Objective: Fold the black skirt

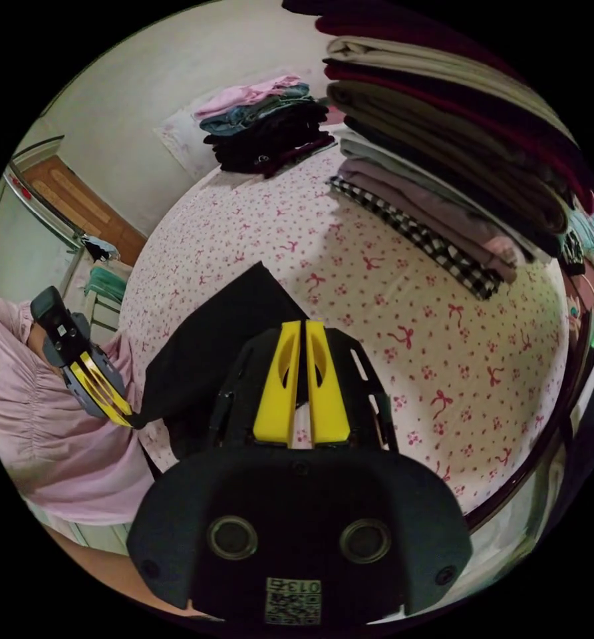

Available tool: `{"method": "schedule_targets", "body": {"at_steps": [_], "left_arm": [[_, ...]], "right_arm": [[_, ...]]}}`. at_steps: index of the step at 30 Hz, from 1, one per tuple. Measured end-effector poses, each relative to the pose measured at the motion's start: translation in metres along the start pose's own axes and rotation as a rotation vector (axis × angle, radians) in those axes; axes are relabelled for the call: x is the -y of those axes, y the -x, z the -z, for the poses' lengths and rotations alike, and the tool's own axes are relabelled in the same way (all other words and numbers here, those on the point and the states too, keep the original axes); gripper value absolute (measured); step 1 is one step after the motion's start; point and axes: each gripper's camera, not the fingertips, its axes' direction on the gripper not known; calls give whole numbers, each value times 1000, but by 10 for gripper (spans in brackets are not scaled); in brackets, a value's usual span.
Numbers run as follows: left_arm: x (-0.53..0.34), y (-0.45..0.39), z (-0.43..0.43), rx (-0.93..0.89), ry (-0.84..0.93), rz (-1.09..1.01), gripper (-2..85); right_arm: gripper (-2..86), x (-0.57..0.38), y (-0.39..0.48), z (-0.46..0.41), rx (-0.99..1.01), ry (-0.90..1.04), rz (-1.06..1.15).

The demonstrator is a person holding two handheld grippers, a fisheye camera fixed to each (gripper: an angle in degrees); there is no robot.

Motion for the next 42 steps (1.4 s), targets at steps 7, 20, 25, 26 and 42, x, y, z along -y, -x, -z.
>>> {"method": "schedule_targets", "body": {"at_steps": [7,20,25,26,42], "left_arm": [[28,-26,-41,82,40,13,12],[9,-47,-51,128,-29,40,92],[-39,0,-16,217,-111,315,108],[-50,11,-10,210,-129,367,110],[-80,24,-35,176,-74,471,130]], "right_arm": [[14,-37,-24,8,26,-13,20],[34,-136,-25,79,-102,-135,-151],[62,-206,41,71,7,-44,-147],[64,-214,45,69,35,-33,-171],[95,-286,82,45,-25,27,-396]]}}
